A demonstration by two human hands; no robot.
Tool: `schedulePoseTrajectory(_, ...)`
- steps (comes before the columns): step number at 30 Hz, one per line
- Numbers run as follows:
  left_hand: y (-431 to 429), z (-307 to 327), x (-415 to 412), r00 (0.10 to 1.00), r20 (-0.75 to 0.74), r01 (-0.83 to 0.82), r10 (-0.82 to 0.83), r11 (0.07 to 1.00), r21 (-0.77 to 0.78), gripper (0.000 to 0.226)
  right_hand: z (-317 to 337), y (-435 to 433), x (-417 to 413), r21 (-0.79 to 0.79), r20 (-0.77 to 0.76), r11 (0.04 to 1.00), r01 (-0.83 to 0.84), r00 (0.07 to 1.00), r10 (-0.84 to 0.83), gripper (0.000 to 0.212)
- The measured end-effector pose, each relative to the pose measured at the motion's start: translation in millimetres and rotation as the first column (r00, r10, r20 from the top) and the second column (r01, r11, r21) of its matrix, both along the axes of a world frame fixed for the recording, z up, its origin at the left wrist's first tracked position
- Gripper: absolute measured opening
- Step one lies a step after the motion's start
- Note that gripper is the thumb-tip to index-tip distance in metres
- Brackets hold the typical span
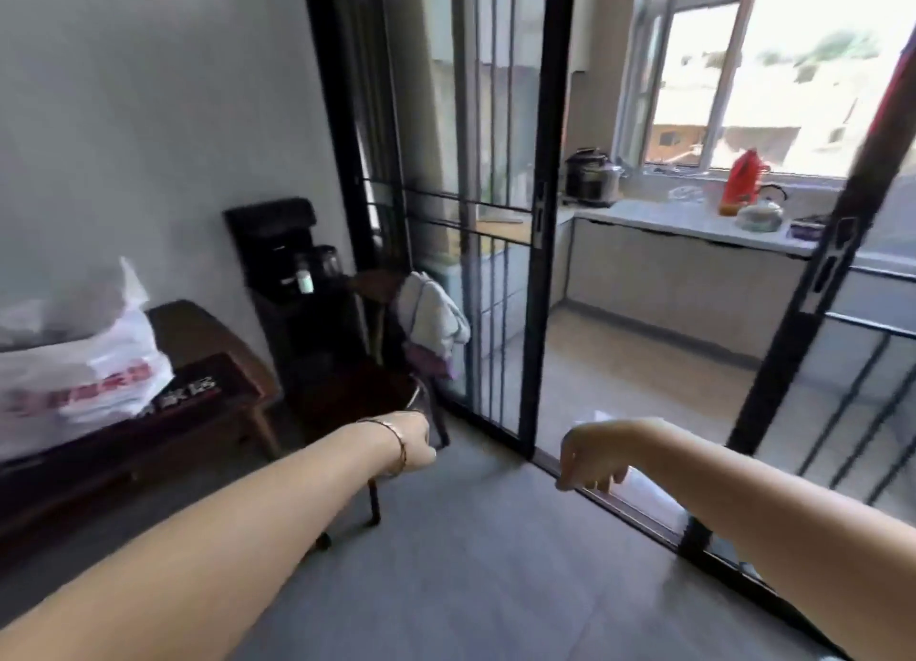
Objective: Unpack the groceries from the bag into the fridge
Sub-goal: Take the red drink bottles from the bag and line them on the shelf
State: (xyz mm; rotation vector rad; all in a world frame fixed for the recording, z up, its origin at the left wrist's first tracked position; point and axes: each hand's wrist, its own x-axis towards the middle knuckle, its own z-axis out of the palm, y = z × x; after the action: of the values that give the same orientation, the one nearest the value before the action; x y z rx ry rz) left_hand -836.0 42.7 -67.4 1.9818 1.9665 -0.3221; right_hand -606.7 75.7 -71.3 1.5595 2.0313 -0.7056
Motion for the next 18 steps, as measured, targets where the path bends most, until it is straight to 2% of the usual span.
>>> schedulePoseTrajectory(7,-71,-11,-231,0.931,0.037,-0.364,0.364,0.931,0.004,0.025,-3,21,-267,-0.03,-0.068,0.957,-0.287,0.956,0.284,0.032)
schedulePoseTrajectory(10,-89,-22,-308,0.868,0.04,-0.495,0.494,0.869,-0.004,0.027,-10,25,-359,-0.021,-0.101,0.917,-0.399,0.913,0.395,0.023)
schedulePoseTrajectory(13,-94,-35,-372,0.801,0.061,-0.597,0.596,0.802,-0.005,0.03,-25,34,-438,-0.018,-0.134,0.876,-0.482,0.869,0.476,0.023)
schedulePoseTrajectory(18,-72,-48,-466,0.725,0.073,-0.687,0.684,0.727,0.009,0.023,-48,77,-557,-0.068,-0.098,0.799,-0.597,0.801,0.591,0.029)
